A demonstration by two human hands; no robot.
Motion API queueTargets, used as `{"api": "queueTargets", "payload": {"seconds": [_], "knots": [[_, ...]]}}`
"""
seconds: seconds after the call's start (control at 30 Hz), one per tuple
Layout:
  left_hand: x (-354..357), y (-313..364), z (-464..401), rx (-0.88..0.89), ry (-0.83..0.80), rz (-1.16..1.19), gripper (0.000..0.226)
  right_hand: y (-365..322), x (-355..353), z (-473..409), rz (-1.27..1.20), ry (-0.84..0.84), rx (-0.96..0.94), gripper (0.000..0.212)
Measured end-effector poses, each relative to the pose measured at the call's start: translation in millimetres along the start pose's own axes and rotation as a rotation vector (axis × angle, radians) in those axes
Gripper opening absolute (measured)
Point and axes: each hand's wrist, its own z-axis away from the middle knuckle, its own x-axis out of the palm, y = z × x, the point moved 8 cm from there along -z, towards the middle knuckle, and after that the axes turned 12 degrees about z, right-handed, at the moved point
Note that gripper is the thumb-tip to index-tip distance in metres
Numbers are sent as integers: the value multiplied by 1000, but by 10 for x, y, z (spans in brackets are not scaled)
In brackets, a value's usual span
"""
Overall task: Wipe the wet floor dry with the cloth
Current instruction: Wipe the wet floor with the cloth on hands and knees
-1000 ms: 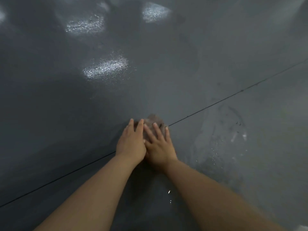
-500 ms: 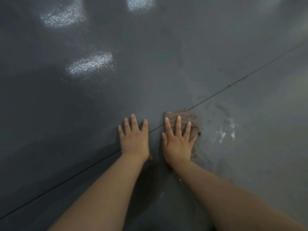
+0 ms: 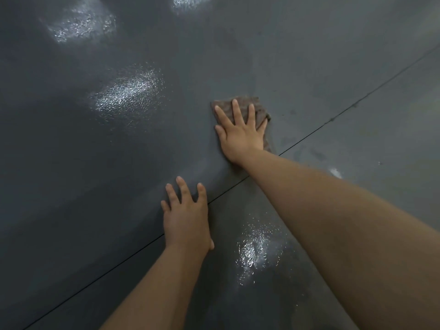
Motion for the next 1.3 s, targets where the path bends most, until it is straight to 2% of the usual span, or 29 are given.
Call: {"api": "queueTargets", "payload": {"seconds": [0.17,0.3,0.67,0.83,0.93,1.03,1.1,1.17,1.23,1.3], "knots": [[13,-5,-30,-8,-15,-2,124,264,-95,-233,-24,4,81,49],[-3,6,-17,-10,-29,3,124,643,-52,-163,-63,1,216,50],[-15,19,-46,-17,-50,19,124,1851,449,1051,-162,-41,657,50],[-11,27,-70,-15,-46,16,125,1768,510,1197,-225,-35,774,51],[-9,29,-65,-10,-55,34,125,1223,470,1093,-168,-36,644,51],[-19,36,-62,-5,-57,40,126,337,435,1228,-82,100,290,54],[-23,45,-64,-4,-54,41,127,-61,472,1401,-28,82,42,56],[-26,48,-69,-4,-48,44,127,-56,522,1448,4,37,-103,55],[-23,42,-78,-4,-44,50,128,225,496,1411,10,67,-103,53],[-8,35,-81,-5,-50,51,127,709,493,1343,-8,100,79,58]]}}
